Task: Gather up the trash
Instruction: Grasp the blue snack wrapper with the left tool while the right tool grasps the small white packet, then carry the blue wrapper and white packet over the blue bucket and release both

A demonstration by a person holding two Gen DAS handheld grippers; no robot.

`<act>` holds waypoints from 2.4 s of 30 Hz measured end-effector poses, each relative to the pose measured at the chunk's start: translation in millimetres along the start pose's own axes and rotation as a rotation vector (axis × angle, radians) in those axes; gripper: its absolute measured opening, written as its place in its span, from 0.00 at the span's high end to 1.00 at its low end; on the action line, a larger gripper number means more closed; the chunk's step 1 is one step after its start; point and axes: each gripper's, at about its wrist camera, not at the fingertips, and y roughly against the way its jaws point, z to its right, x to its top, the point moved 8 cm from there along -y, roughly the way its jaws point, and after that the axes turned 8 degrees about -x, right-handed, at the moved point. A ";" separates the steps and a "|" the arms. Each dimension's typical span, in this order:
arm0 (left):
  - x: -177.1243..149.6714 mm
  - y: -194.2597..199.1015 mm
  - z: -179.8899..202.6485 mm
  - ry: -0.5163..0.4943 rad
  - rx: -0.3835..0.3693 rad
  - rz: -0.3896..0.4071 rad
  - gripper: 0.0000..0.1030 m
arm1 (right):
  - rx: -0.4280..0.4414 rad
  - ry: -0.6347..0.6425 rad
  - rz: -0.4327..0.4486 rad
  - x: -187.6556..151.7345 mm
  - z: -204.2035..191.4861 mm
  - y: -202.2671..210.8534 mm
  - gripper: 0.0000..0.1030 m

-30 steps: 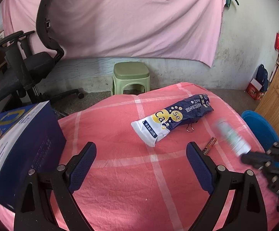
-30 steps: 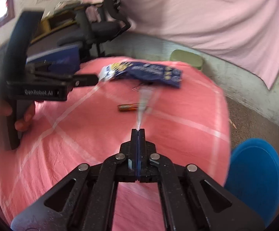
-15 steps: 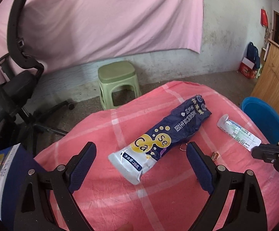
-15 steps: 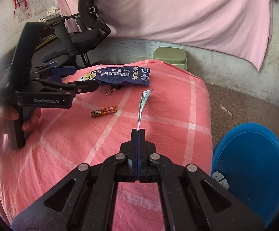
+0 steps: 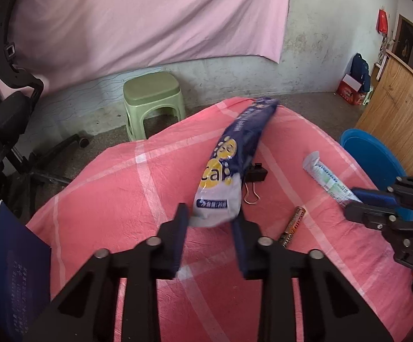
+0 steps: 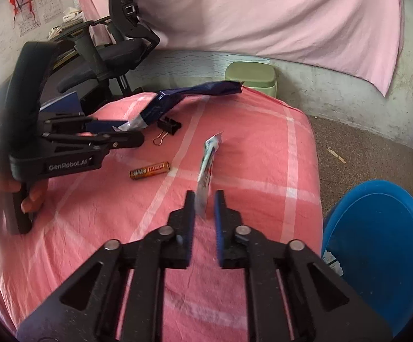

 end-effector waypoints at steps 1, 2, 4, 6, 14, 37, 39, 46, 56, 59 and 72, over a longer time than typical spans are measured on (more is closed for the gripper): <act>-0.9 1.2 1.6 0.004 0.001 0.001 0.80 | -0.002 -0.002 0.001 -0.2 -0.1 -0.4 0.59; -1.6 2.3 1.7 0.009 0.002 0.003 0.81 | -0.006 -0.004 0.001 0.1 -0.2 -1.1 0.59; -2.9 4.7 4.4 0.029 -0.011 0.010 0.82 | -0.007 -0.002 -0.004 0.2 -1.9 -3.2 0.59; -3.3 6.8 4.0 0.049 -0.016 0.019 0.82 | 0.003 0.003 -0.013 -0.8 -3.4 -5.0 0.62; -5.8 27.0 6.0 0.143 -0.024 0.098 0.96 | 0.014 0.022 0.032 -1.7 -8.1 6.5 0.78; 48.3 160.0 147.7 -0.119 0.066 0.660 0.97 | -0.152 -0.080 0.703 15.7 43.9 173.7 0.78; 58.8 161.7 164.3 -0.155 0.046 0.684 0.97 | -0.190 -0.100 0.734 14.5 55.8 184.0 0.78; 80.6 142.3 227.2 -0.266 -0.048 0.683 0.96 | -0.278 -0.163 0.752 -7.6 98.8 205.4 0.78; 83.1 69.5 285.1 -0.281 -0.175 0.472 0.96 | -0.359 -0.239 0.566 -66.2 161.0 186.9 0.78; 81.4 47.3 295.1 -0.274 -0.207 0.381 0.96 | -0.355 -0.272 0.490 -78.9 177.7 172.4 0.78; 64.1 -12.6 300.3 -0.199 -0.250 0.117 0.95 | -0.332 -0.338 0.318 -97.6 200.1 132.6 0.77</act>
